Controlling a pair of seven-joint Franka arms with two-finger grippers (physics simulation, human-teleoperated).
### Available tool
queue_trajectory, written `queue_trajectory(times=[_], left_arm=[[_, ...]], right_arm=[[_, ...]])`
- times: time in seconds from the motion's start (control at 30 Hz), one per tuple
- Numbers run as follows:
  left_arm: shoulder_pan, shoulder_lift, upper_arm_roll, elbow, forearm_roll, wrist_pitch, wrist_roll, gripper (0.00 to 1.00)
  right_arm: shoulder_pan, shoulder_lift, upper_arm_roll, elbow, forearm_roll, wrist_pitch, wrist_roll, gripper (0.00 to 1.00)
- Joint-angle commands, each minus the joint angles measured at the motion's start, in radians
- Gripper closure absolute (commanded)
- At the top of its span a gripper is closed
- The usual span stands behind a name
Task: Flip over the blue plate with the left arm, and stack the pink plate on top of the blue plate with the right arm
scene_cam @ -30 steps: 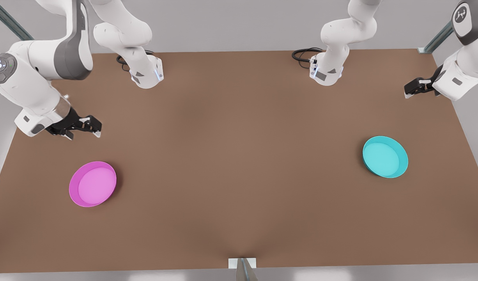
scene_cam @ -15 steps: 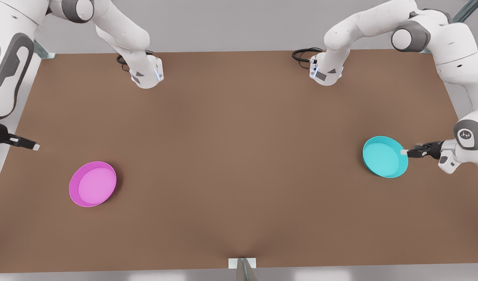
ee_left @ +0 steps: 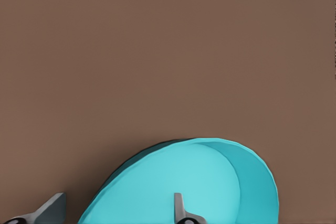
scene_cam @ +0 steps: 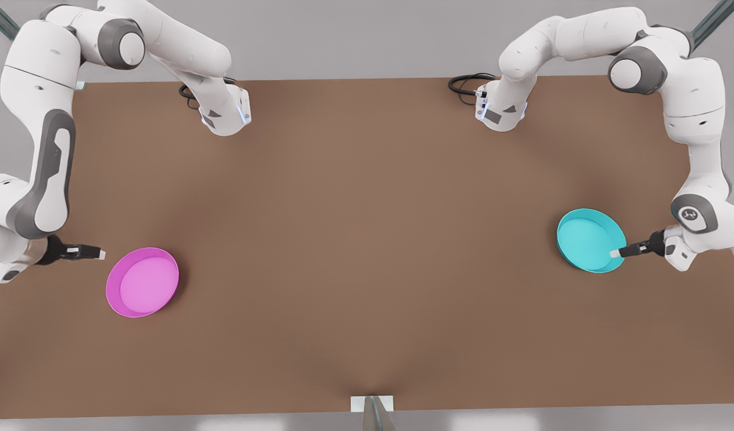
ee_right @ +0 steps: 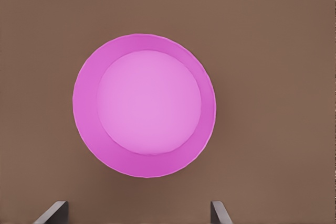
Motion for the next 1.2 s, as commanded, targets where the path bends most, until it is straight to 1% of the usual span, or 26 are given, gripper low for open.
queue_trajectory(times=[0.0, 0.1, 0.17, 0.2, 0.23, 0.27, 0.3, 0.37, 0.4, 0.43, 0.53, 0.57, 0.8, 0.93, 0.97, 1.03, 1.1, 1.13, 1.17], left_arm=[[0.002, 0.001, -0.001, -0.001, -0.006, 0.024, 0.196, 0.0], [0.004, 0.007, 0.0, -0.001, -0.006, 0.022, 0.196, 0.0], [0.008, 0.009, 0.002, -0.001, -0.006, 0.021, 0.195, 0.0], [0.008, 0.01, 0.002, 0.0, -0.006, 0.016, 0.193, 0.03], [0.008, 0.016, 0.002, 0.0, -0.007, 0.016, 0.193, 0.18], [0.007, 0.017, 0.002, -0.001, -0.007, 0.015, 0.193, 0.29], [0.007, 0.017, 0.004, 0.0, -0.006, 0.013, 0.193, 0.47], [0.007, 0.017, 0.004, 0.0, -0.006, 0.013, 0.193, 0.6], [0.007, 0.017, 0.005, 0.0, -0.006, 0.013, 0.193, 0.63], [0.007, 0.02, 0.007, 0.0, -0.006, 0.013, 0.192, 0.69], [0.005, 0.02, 0.007, 0.0, -0.006, 0.015, 0.192, 0.77], [0.002, 0.02, 0.007, 0.002, -0.004, 0.013, 0.192, 0.79], [-0.012, 0.0, 0.011, 0.005, 0.0, -0.008, 0.182, 0.79], [-0.047, -0.054, 0.013, 0.005, 0.014, -0.036, 0.127, 0.79], [-0.058, -0.072, 0.014, 0.008, 0.016, -0.06, 0.112, 0.79], [-0.095, -0.131, 0.014, 0.01, 0.106, -0.096, 0.049, 0.79], [-0.162, -0.183, 0.013, 0.031, 0.169, -0.177, -0.069, 0.79], [-0.176, -0.189, 0.013, 0.05, 0.169, -0.224, -0.097, 0.79], [-0.183, -0.194, 0.008, 0.065, 0.177, -0.228, -0.111, 0.79]], right_arm=[[0.005, 0.004, 0.0, -0.002, 0.002, 0.008, -0.084, 0.0], [-0.041, 0.062, -0.003, -0.008, 0.005, 0.093, -0.158, 0.0], [-0.044, 0.073, -0.003, -0.005, 0.001, 0.104, -0.159, 0.0], [-0.057, 0.081, -0.003, -0.006, 0.002, 0.117, -0.184, 0.0], [-0.057, 0.082, -0.003, -0.008, 0.004, 0.121, -0.188, 0.0], [-0.063, 0.091, -0.003, -0.006, 0.005, 0.126, -0.192, 0.0], [-0.064, 0.094, -0.003, -0.006, 0.007, 0.127, -0.192, 0.0], [-0.061, 0.111, -0.002, -0.008, 0.008, 0.14, -0.19, 0.0], [-0.063, 0.123, -0.002, -0.003, 0.008, 0.14, -0.19, 0.0], [-0.061, 0.125, -0.002, -0.005, 0.019, 0.14, -0.188, 0.0], [-0.058, 0.125, -0.002, -0.005, 0.024, 0.138, -0.187, 0.0], [-0.057, 0.125, -0.002, -0.006, 0.024, 0.137, -0.187, 0.0], [-0.057, 0.127, -0.002, -0.006, 0.03, 0.135, -0.185, 0.0], [-0.053, 0.127, -0.002, -0.006, 0.03, 0.137, -0.184, 0.0], [-0.053, 0.127, -0.002, -0.006, 0.03, 0.137, -0.184, 0.0], [-0.049, 0.127, -0.002, -0.008, 0.03, 0.135, -0.181, 0.0], [-0.052, 0.127, -0.002, -0.008, 0.03, 0.135, -0.181, 0.0], [-0.052, 0.127, -0.002, -0.008, 0.03, 0.133, -0.182, 0.0], [-0.05, 0.127, -0.002, -0.008, 0.03, 0.133, -0.182, 0.0]])
